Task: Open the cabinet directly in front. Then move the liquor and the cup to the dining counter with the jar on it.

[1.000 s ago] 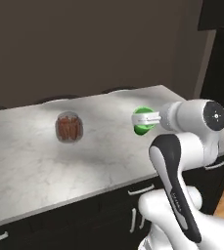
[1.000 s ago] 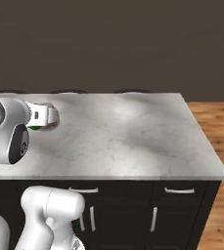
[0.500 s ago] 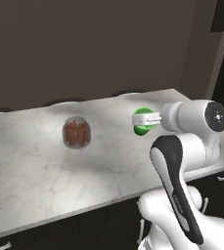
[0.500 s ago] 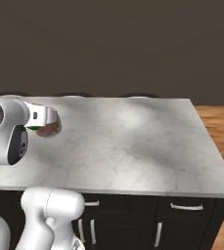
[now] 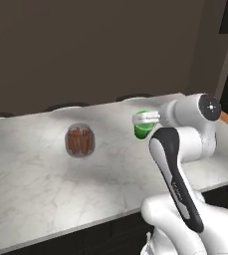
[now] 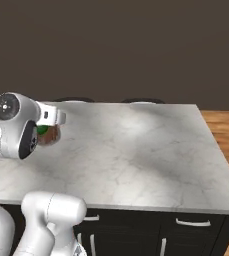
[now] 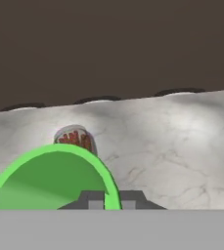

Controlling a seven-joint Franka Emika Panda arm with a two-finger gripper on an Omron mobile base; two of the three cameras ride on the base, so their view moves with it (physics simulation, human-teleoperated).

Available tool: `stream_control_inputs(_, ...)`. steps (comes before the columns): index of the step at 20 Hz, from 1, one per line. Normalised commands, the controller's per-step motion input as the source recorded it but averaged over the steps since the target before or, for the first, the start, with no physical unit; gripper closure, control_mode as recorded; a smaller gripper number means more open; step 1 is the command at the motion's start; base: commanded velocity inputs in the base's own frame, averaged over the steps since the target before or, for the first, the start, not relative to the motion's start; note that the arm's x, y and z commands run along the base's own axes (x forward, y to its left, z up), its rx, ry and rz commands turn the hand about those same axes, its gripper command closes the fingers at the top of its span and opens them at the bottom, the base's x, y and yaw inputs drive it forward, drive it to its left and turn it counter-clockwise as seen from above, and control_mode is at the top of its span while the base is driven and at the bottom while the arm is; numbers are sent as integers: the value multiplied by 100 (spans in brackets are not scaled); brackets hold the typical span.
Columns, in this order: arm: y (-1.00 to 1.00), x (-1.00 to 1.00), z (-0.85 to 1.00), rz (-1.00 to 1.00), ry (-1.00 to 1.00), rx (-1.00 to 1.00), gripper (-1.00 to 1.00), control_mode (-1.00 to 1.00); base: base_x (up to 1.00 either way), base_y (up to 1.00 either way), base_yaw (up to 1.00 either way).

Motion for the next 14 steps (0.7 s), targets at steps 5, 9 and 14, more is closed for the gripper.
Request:
stream_control_inputs(5,-7,44,-52,8,31,0,100,-100,0,0,0)
stream_control_inputs(9,-11,4,-64,14,19,4,100,-100,0,0,0)
stream_control_inputs(14,-4,2,-64,10,2,1,100,-100,0,0,0)
